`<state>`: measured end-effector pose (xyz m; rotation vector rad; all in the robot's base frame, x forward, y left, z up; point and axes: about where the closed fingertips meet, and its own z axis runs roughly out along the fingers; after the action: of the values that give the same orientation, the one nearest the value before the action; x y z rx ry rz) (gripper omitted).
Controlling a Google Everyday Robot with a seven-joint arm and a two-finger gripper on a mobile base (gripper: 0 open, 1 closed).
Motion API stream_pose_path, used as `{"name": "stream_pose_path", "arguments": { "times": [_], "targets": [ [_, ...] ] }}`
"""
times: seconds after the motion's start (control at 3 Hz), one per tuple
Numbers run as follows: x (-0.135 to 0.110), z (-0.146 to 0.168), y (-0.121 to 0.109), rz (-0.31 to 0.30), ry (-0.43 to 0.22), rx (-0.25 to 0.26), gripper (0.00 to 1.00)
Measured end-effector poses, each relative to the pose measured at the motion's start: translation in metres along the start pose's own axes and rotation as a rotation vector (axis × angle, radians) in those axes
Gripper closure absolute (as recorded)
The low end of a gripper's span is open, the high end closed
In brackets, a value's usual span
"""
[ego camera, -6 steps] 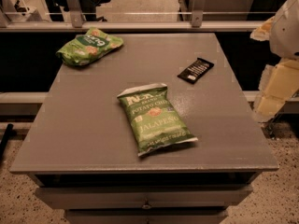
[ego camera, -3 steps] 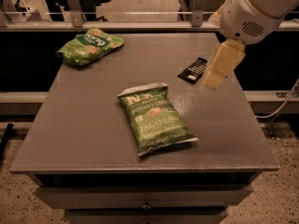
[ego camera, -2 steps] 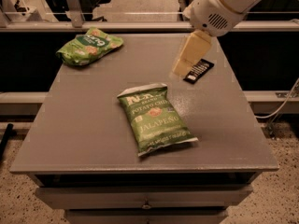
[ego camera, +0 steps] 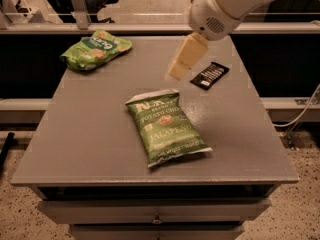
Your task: Move green rice chip bag near green jalapeno chip bag
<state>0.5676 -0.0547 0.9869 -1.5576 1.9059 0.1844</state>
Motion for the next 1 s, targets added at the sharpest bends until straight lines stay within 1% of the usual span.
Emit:
{"name": "stream_pose_path", "arguments": {
  "times": [0.33, 0.67, 1.0],
  "targets": [
    [-0.048, 0.063, -0.020, 0.051, -0.149, -0.020, 0.00],
    [-0.094, 0.123, -0.034, 0.097, -0.251, -0.026, 0.00],
    [-0.136, 0.176, -0.042, 0.119, -0.316, -0.011, 0.00]
  ]
}}
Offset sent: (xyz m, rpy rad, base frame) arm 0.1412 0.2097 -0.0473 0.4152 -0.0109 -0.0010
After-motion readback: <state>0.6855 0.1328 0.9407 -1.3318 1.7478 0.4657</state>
